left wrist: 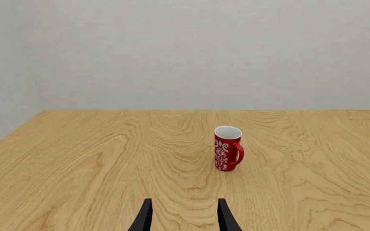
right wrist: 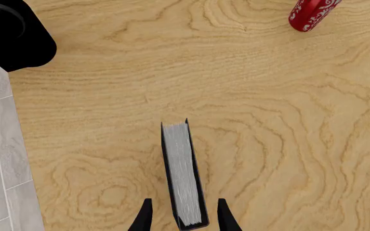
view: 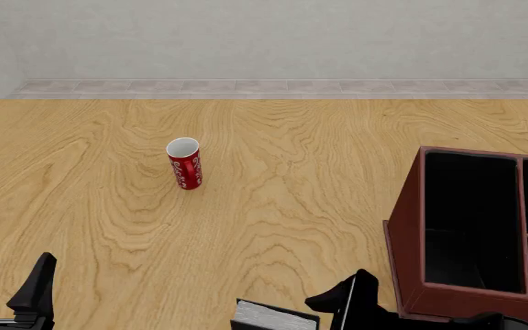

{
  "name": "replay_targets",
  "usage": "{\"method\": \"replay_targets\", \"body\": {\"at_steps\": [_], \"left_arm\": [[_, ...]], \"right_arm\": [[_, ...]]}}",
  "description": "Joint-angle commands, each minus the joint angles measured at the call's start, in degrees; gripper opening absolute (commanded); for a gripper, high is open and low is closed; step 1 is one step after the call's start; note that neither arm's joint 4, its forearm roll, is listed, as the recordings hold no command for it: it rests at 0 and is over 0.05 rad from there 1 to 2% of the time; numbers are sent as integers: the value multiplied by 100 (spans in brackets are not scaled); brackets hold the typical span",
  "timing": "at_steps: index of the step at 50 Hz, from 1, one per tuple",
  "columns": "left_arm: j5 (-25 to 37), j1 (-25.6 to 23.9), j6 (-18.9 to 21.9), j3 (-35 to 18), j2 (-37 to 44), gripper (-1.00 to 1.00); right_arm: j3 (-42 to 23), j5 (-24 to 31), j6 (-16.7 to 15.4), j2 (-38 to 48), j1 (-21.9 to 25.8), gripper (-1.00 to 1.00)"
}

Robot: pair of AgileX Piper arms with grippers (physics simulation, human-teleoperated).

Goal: Pick up the book and place it in the left compartment of the caddy.

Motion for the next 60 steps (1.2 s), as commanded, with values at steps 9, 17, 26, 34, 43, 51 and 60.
{"method": "replay_targets", "body": {"at_steps": [9,17,26,34,43,51,60], "left_arm": [[0,0,0,0,0,100],[0,0,0,0,0,100],[0,0,0,0,0,100],[0,0,0,0,0,100],[0,0,0,0,0,100],[0,0,0,0,0,100],[0,0,0,0,0,100]], "right_arm": [[114,-516,-1,651,-60,100],[231,-678,21,847,-49,100],[170,-603,-26,807,-51,-100],[97,-439,-112,727,-66,-100],[-112,-98,-240,539,-104,-100],[-346,334,-436,273,-191,-100],[-685,749,-610,90,-268,-100]]}}
